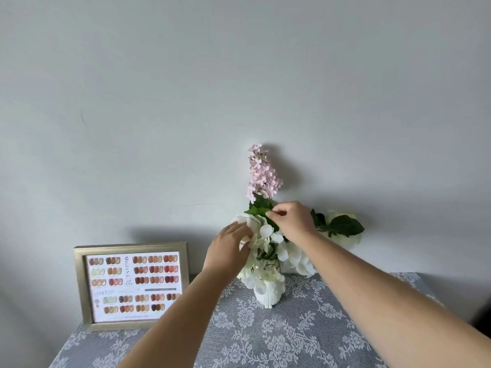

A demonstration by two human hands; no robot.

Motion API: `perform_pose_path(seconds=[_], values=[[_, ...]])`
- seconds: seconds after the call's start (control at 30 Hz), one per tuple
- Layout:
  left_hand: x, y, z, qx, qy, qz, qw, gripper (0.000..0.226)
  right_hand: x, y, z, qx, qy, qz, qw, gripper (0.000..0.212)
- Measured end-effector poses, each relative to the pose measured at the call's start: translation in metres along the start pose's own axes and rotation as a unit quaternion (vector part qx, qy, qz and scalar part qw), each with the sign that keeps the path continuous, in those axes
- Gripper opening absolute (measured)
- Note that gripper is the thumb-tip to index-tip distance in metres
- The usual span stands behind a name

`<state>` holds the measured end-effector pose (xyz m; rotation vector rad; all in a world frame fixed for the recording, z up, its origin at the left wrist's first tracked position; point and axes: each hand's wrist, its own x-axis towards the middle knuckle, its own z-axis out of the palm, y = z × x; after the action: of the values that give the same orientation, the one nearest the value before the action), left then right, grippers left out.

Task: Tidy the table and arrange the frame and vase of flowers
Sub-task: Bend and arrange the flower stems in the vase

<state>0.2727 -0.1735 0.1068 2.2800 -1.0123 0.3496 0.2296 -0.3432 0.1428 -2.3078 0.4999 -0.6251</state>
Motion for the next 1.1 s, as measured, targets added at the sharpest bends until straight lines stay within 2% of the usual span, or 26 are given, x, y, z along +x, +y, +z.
perform_pose_path(seconds=[0.1,0.17,0.23,0.3,0.47,0.57,0.67,0.73,0.87,0.97,1.1], values=[[-0.002,-0.001,0.0,-0.043,0.002,-0.005,0.999,0.019,-0.007,0.002,-0.007,-0.016,0.028,-0.034,0.999,0.017],[-0.006,-0.001,-0.001,-0.072,-0.003,-0.012,0.997,0.022,-0.013,0.006,-0.014,-0.055,0.075,-0.053,0.994,0.017],[-0.012,0.0,-0.003,-0.103,-0.015,-0.022,0.994,0.028,-0.023,0.013,-0.021,-0.092,0.138,-0.037,0.985,0.025],[-0.019,0.001,-0.003,-0.126,-0.022,-0.036,0.991,0.042,-0.034,0.02,-0.028,-0.1,0.164,0.009,0.981,0.033],[-0.028,0.006,0.004,-0.079,-0.021,-0.07,0.994,0.054,-0.067,0.033,-0.029,-0.186,0.106,0.105,0.971,0.052],[-0.028,0.01,0.006,-0.071,-0.008,-0.071,0.995,0.056,-0.081,0.029,-0.021,-0.129,0.061,0.138,0.98,0.038],[-0.028,0.012,0.005,-0.072,-0.001,-0.067,0.995,0.057,-0.084,0.018,-0.018,-0.082,0.069,0.107,0.988,0.027],[-0.028,0.012,0.005,-0.069,0.003,-0.057,0.996,0.055,-0.086,0.011,-0.018,-0.068,0.079,0.079,0.991,0.038],[-0.025,0.012,0.005,-0.071,-0.008,-0.048,0.996,0.054,-0.092,0.009,-0.013,-0.098,0.058,0.052,0.992,0.044],[-0.023,0.014,0.008,-0.069,-0.011,-0.039,0.997,0.054,-0.097,0.012,-0.008,-0.124,0.041,0.06,0.99,0.04],[-0.022,0.017,0.009,-0.044,0.011,-0.049,0.998,0.052,-0.099,0.013,-0.013,-0.124,0.056,0.035,0.99,0.03]])
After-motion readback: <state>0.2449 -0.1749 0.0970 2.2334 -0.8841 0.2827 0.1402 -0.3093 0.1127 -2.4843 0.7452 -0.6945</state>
